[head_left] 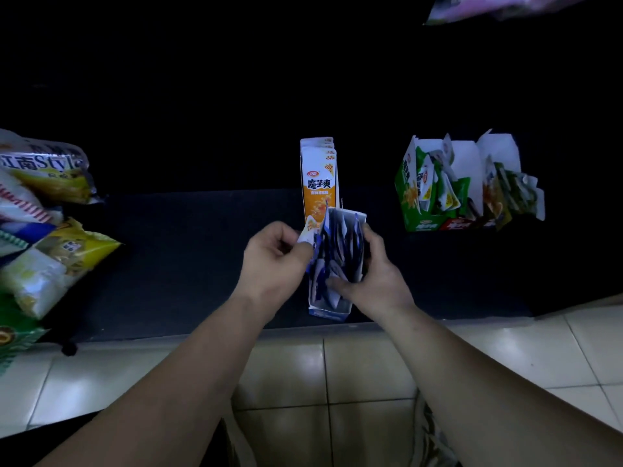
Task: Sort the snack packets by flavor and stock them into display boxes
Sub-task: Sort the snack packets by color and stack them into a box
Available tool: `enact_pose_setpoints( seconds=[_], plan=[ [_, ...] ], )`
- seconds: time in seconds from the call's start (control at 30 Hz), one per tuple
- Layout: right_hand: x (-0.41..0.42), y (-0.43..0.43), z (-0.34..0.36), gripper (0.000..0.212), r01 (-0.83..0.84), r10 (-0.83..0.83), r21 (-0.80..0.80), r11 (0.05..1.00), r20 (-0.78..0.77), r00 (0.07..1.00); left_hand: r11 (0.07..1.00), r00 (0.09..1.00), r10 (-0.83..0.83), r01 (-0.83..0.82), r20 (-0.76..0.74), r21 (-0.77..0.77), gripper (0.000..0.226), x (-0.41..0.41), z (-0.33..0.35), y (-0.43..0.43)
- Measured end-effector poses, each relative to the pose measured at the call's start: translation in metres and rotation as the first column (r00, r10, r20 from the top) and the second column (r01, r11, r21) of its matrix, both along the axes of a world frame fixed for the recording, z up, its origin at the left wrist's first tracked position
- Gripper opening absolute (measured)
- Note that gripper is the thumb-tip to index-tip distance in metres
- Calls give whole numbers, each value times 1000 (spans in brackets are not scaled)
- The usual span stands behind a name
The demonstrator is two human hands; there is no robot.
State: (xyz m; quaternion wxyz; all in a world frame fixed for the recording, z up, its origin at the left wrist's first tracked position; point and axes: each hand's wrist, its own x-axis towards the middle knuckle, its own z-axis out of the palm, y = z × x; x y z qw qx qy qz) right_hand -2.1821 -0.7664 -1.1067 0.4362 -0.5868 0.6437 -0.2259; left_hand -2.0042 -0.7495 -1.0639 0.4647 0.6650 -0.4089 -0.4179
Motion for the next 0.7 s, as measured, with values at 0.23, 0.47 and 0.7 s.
enact_pose_setpoints(
  seconds=[0.23,0.47,0.7],
  plan=[
    [-6,23,21,100,114,-117,33,993,107,987,995,997,-8,15,71,-103,16,22,45,18],
    [8,35,39,34,211,-213,36,977,253,944,988,996,-28,40,82,-151,29,30,70,23],
    [12,17,97,47,34,-29,-3,999,478,878,944,957,-282,289,63,-157,38,6,78,20]
  ],
)
